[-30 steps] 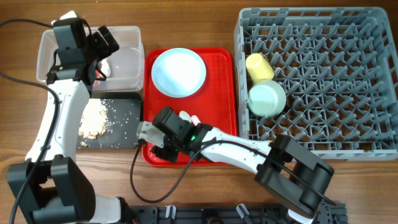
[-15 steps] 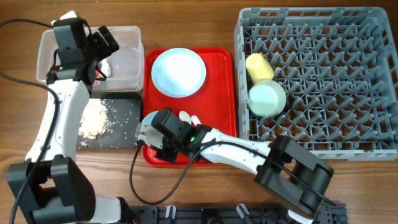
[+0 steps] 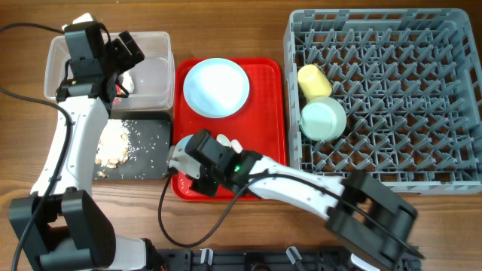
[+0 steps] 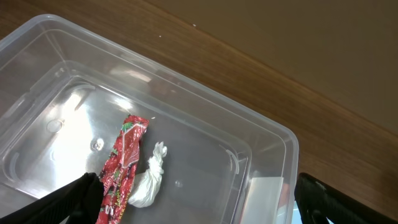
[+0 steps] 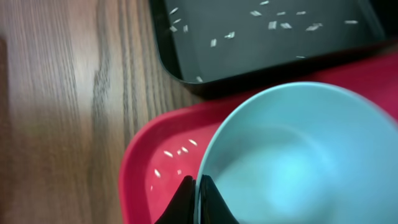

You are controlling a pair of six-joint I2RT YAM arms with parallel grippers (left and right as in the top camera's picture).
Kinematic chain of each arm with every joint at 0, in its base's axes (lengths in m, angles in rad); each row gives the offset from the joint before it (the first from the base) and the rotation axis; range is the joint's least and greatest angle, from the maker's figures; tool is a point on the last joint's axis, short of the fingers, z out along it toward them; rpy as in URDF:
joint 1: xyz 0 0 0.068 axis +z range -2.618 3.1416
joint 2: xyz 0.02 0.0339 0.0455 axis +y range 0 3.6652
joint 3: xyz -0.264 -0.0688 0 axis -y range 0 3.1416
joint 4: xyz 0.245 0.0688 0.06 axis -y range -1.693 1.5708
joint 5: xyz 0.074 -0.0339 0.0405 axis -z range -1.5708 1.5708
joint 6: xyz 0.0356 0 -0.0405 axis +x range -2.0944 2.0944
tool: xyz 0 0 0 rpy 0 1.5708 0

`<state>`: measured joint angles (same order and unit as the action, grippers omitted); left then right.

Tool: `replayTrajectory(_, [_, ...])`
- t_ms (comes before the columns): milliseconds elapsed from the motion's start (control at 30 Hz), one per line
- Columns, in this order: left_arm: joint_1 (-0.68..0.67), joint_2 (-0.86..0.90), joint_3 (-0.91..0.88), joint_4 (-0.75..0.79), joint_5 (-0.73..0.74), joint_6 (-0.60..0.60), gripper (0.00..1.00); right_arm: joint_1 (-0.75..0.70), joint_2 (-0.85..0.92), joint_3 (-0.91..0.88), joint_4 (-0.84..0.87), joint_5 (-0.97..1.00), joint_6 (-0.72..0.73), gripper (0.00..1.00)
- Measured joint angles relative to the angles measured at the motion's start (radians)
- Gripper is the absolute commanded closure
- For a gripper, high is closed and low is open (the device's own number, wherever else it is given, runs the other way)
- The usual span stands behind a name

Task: Sort waste into correct bins and load items into the dishwasher rack
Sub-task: 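Carry the blue bowl into the grey rack and release it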

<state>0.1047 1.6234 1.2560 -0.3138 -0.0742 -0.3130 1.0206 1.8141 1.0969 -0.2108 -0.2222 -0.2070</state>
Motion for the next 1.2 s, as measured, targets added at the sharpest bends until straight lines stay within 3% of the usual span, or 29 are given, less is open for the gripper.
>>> replayTrajectory(167, [0.000,0.000,0.000,0.000,0.000,0.000,0.00,-0.023,-0.172,0.000,-0.013,0.029,0.079,0.96])
replayTrajectory(267, [0.000,0.000,0.000,0.000,0.000,0.000,0.00,-0.109,-0.348,0.000,-0.009,0.032,0.149,0.96])
replayTrajectory(400, [0.000,0.000,0.000,0.000,0.000,0.000,0.00,-0.356,-0.506,0.021,0.036,-0.036,0.255,0.96])
replayTrajectory(533, [0.000,0.000,0.000,0.000,0.000,0.000,0.00,-0.706,-0.534,0.037,0.239,-0.320,0.464,0.96])
replayTrajectory(733, [0.000,0.000,0.000,0.000,0.000,-0.003,0.00,-1.089,-0.340,0.052,0.782,-0.786,0.947,0.96])
replayTrajectory(900, [0.000,0.000,0.000,0.000,0.000,-0.003,0.00,-1.193,-0.027,0.051,1.226,-1.028,1.348,0.96])
replayTrajectory(1067, [0.000,0.000,0.000,0.000,0.000,-0.003,0.00,-1.257,0.238,0.050,1.398,-1.110,1.598,0.96])
replayTrajectory(1200, [0.000,0.000,0.000,0.000,0.000,-0.003,0.00,-1.305,0.315,0.050,1.405,-1.135,1.656,0.96])
